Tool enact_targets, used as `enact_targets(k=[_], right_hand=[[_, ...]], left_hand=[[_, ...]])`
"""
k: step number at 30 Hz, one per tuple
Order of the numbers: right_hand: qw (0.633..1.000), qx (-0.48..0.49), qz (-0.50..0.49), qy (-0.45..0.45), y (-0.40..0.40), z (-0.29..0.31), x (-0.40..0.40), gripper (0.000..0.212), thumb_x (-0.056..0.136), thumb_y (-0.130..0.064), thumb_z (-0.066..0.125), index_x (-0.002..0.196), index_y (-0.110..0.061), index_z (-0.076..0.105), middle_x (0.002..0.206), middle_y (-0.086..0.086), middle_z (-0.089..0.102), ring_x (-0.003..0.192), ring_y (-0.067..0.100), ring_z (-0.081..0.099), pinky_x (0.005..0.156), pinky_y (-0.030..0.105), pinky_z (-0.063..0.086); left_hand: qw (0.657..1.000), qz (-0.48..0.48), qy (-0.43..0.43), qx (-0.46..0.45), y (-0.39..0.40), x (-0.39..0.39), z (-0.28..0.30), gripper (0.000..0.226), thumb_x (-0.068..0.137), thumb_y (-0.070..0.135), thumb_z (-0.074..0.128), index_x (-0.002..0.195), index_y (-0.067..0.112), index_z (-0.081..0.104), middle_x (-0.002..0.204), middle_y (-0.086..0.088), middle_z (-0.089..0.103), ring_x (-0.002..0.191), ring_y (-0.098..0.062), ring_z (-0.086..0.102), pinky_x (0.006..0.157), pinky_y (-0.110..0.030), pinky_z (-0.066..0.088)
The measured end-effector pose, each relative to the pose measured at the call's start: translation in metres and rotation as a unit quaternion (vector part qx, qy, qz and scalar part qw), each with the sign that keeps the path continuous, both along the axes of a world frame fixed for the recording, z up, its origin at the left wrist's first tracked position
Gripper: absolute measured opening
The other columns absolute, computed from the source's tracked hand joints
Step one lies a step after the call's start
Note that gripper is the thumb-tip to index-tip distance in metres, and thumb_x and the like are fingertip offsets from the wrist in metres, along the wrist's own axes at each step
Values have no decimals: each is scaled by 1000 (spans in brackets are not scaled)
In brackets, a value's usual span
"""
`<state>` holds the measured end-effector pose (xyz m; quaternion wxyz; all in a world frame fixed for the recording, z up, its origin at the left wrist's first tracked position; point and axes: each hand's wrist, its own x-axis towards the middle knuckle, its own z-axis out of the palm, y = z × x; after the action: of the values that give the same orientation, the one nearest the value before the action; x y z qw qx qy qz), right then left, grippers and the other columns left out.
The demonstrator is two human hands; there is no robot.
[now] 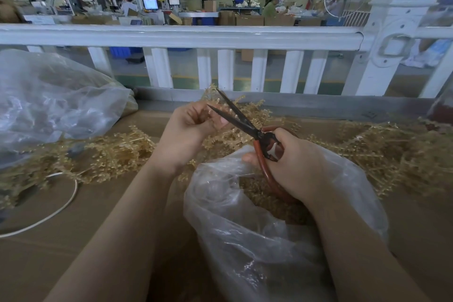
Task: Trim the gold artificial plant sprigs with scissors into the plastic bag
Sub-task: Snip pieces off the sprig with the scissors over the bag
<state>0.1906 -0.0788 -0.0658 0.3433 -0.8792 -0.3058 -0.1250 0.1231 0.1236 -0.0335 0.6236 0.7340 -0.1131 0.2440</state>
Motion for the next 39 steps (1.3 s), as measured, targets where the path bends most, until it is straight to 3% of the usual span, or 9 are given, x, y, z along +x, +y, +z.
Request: enact_targets(k=[6,11,16,19,22,25,28,39], right_hand=[[1000,-2,1,-11,1,1,-1,69,55,-101,34,94,-45,49,76,-33,51,69,-10,49,57,11,31],[1000,18,7,-5,0,-2,0,59,54,-102,37,82,-51,46,71,-30,56,67,-9,53,57,12,35],[999,35,5,-5,1,-4,1,71,51,-106,34,86,-48,54,67,-28,56,65,-8,54,57,13,36],[999,43,4,0,2,-5,2,69,52,-105,38,83,-47,56,67,-28,57,66,-8,55,57,14,38],[999,33,-4,-6,1,-4,2,64,54,-102,40,81,-47,55,67,-27,59,66,-8,55,56,13,38],[1000,13,-18,-8,1,-4,2,79,54,-103,38,92,-38,62,73,-28,60,70,-8,56,59,15,42],[999,2,-25,-30,1,-3,1,71,57,-101,38,84,-38,57,67,-27,57,63,-7,53,53,16,38],[999,51,13,-7,1,-6,4,64,53,-105,37,72,-45,48,62,-25,52,61,-6,53,55,16,36]], left_hand=[[1000,-5,-2,5,-3,-1,1,26,89,8,67,85,32,76,81,12,74,74,1,66,70,-11,49],[1000,-3,0,-6,-6,0,2,30,86,13,69,71,37,73,78,15,73,74,4,66,70,-9,49],[1000,0,5,-13,-5,1,-1,24,86,12,68,75,33,75,77,12,72,72,1,65,69,-11,49],[1000,-12,-1,-24,-6,1,-1,6,87,13,66,89,13,72,77,8,72,70,-2,64,68,-12,48],[1000,-3,-7,-22,-6,1,0,10,90,6,63,96,-1,67,78,7,73,71,-4,65,68,-13,48],[1000,13,-1,-1,-8,0,1,9,92,-2,61,96,1,68,79,7,74,76,-6,68,71,-15,50],[1000,21,-2,-4,-9,0,1,13,91,-5,61,94,5,69,81,7,75,75,-5,68,70,-14,50],[999,11,-6,-53,-14,5,-4,9,89,4,63,96,2,69,82,2,70,70,-7,59,68,-15,46]])
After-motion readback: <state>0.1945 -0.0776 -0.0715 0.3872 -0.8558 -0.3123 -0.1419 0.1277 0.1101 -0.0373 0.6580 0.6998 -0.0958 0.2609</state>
